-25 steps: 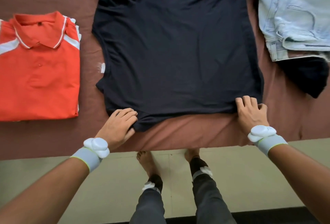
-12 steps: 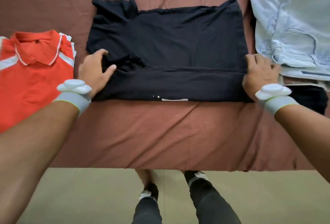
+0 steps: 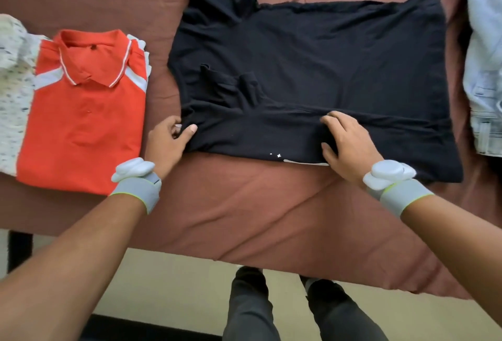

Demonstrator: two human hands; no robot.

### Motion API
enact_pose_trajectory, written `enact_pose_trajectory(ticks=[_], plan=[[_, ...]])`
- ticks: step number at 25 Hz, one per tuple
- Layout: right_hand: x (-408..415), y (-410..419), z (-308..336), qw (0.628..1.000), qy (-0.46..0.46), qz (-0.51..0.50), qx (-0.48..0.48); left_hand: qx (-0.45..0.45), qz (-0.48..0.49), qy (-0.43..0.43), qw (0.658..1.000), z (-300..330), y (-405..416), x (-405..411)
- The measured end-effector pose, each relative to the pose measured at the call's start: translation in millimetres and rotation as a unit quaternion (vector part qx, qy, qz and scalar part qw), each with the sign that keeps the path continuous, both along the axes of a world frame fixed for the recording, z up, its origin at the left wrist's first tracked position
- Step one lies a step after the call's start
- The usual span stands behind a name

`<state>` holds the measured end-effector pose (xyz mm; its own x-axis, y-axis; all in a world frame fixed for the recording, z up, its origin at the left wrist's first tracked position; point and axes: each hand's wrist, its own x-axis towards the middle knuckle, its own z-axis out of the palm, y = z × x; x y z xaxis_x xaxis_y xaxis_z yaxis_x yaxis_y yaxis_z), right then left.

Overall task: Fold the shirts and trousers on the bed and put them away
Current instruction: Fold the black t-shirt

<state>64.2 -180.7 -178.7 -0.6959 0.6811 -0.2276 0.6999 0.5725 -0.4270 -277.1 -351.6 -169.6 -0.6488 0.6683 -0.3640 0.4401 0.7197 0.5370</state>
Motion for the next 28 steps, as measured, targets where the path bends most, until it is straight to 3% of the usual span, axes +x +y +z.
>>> enact_pose_trajectory(ticks=[6, 9, 12, 16, 18, 21, 23, 26, 28], plan=[[-127.3, 11.4, 11.0, 0.972, 0.041, -0.142, -0.182, -0.029, 0.022, -0.084, 0.996, -12.8, -25.5, -17.3], [-171.6, 19.3, 12.8, 0.954, 0.042, -0.187, -0.229, -0.018, 0.089, -0.202, 0.975, -13.4, -31.2, -28.7], [-188.8, 20.8, 9.4, 0.945, 0.025, -0.207, -0.253, -0.022, 0.08, -0.29, 0.953, -5.1, -37.0, -28.1], [-195.2, 20.1, 4.1, 0.915, 0.134, -0.248, -0.29, -0.023, 0.046, -0.23, 0.972, -5.4, -47.1, -41.1], [-187.0, 21.7, 5.9, 0.913, 0.181, -0.216, -0.294, -0.031, 0.045, -0.169, 0.984, -6.3, -54.1, -44.7], [-180.4, 16.0, 7.9, 0.915, 0.194, -0.163, -0.314, 0.038, -0.015, -0.08, 0.996, 1.7, -49.1, -37.7], [-182.0, 16.2, 8.9, 0.928, 0.178, -0.127, -0.302, 0.084, -0.08, -0.068, 0.991, 5.2, -12.6, -32.9], [-182.6, 17.5, 18.1, 0.935, 0.181, -0.097, -0.288, -0.007, -0.149, -0.099, 0.984, -3.2, 73.8, -40.1], [-176.9, 16.9, 25.2, 0.944, 0.18, -0.054, -0.272, -0.062, -0.196, -0.065, 0.977, -8.1, 112.3, -53.0]])
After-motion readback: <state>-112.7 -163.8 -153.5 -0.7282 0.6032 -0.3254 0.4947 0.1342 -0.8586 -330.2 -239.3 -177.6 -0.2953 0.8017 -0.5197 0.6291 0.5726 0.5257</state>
